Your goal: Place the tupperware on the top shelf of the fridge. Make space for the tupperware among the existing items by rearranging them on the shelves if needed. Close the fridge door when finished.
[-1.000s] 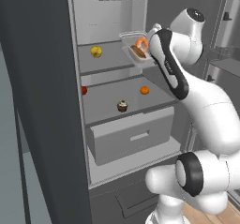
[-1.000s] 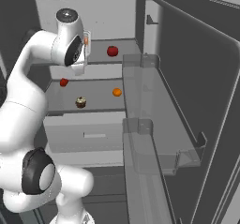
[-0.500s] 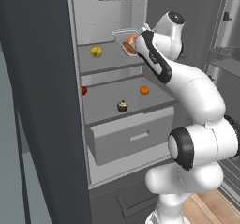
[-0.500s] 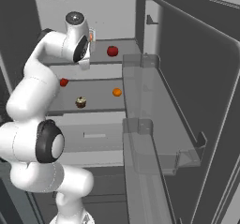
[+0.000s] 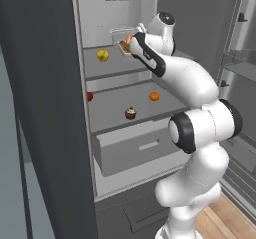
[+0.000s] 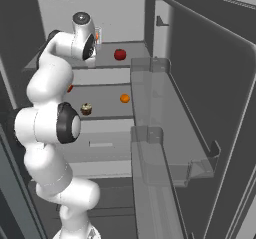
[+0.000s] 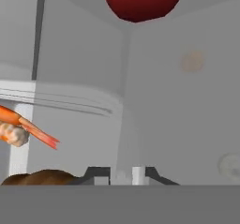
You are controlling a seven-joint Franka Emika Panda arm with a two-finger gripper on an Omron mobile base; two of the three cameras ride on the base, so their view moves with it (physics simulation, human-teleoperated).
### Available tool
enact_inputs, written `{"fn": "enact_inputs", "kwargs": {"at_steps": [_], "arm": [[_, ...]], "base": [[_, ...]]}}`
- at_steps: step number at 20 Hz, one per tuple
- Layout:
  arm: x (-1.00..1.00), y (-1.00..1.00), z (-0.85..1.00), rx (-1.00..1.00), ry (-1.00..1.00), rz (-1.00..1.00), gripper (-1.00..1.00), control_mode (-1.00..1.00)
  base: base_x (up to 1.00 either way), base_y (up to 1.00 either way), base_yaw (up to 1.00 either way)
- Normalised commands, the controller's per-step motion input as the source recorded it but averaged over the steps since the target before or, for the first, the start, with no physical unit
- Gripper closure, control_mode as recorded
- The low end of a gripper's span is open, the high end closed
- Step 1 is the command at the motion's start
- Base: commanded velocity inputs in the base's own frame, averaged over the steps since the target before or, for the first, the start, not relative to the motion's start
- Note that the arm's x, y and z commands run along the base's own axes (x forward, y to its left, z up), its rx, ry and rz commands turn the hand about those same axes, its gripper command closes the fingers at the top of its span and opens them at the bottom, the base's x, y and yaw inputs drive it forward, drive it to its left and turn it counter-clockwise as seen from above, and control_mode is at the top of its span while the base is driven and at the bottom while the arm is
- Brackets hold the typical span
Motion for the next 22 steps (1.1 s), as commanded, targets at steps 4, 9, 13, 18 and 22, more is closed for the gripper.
{"fn": "enact_inputs", "kwargs": {"at_steps": [4,9,13,18,22], "arm": [[0.25,0.01,0.00,0.00,0.00,-0.11,-1.00,-1.00],[-0.32,0.07,0.10,-0.04,-0.15,-0.05,-1.00,-1.00],[-0.95,0.00,-0.07,-0.08,-0.32,0.00,-1.00,-1.00],[-1.00,-0.14,-0.05,-0.02,-0.09,0.01,-1.00,-1.00],[-1.00,-0.25,0.19,-0.07,-0.03,0.20,-1.00,-1.00]], "base": [[0.00,0.00,0.00],[0.00,0.00,0.00],[0.00,0.00,0.00],[0.00,0.00,0.00],[0.00,0.00,0.00]]}}
